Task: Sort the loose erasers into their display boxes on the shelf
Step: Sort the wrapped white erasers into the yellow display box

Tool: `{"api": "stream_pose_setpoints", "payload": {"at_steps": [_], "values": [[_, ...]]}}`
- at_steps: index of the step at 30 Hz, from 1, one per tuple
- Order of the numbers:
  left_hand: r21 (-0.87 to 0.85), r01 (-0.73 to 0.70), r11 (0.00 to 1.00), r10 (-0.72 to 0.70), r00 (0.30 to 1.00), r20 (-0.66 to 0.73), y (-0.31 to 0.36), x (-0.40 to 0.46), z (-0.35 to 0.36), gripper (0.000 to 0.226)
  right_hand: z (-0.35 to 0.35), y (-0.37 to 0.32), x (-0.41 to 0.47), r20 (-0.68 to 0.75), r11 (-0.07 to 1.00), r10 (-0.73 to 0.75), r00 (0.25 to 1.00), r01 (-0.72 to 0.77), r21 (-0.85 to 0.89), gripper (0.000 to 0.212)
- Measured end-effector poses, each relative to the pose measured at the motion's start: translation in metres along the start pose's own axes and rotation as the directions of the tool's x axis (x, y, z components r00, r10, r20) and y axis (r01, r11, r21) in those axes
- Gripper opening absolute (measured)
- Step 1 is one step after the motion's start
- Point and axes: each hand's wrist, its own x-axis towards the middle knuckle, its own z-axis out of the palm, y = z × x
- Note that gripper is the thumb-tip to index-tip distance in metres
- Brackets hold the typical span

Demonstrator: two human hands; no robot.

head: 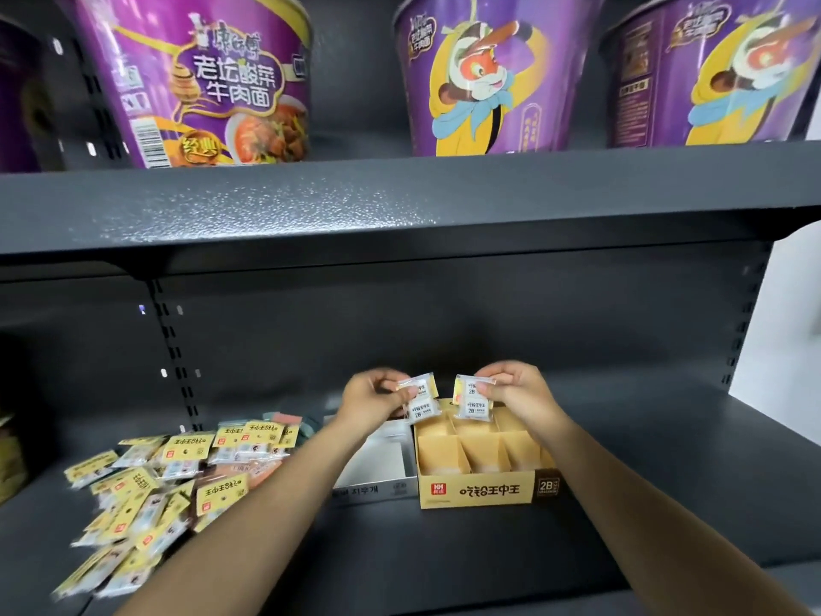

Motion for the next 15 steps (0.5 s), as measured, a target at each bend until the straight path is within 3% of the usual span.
{"api": "stream_pose_setpoints", "payload": {"at_steps": [9,15], "values": [[0.171,-0.005,0.985,-0.004,0.999,0.049,-0.023,0.02,0.007,0.013,-0.006,0.017,0.013,0.042,0.993,0.059,0.997,-0.054,-0.102,0.009],[0.186,0.025,0.982,-0.036,0.998,0.055,-0.027,0.028,0.011,0.014,-0.008,0.02,0.015,0.038,0.987,0.069,0.997,-0.063,-0.145,0.011]]}}
